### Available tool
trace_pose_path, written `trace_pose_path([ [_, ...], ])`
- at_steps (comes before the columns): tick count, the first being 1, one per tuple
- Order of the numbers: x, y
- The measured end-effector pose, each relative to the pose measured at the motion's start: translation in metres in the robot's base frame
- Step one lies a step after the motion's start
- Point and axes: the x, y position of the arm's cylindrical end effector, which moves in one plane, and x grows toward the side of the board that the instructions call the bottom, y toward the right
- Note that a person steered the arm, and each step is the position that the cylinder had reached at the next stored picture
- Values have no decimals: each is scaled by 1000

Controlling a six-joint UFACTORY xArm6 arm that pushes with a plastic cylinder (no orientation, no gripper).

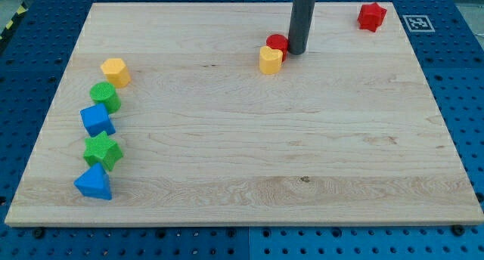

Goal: Push the yellow heart above the yellow hexagon

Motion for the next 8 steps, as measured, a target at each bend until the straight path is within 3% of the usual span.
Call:
trace_pose_path([
  [1, 27, 9],
  [2, 22, 0],
  [6, 22, -131],
  [8, 48, -155],
])
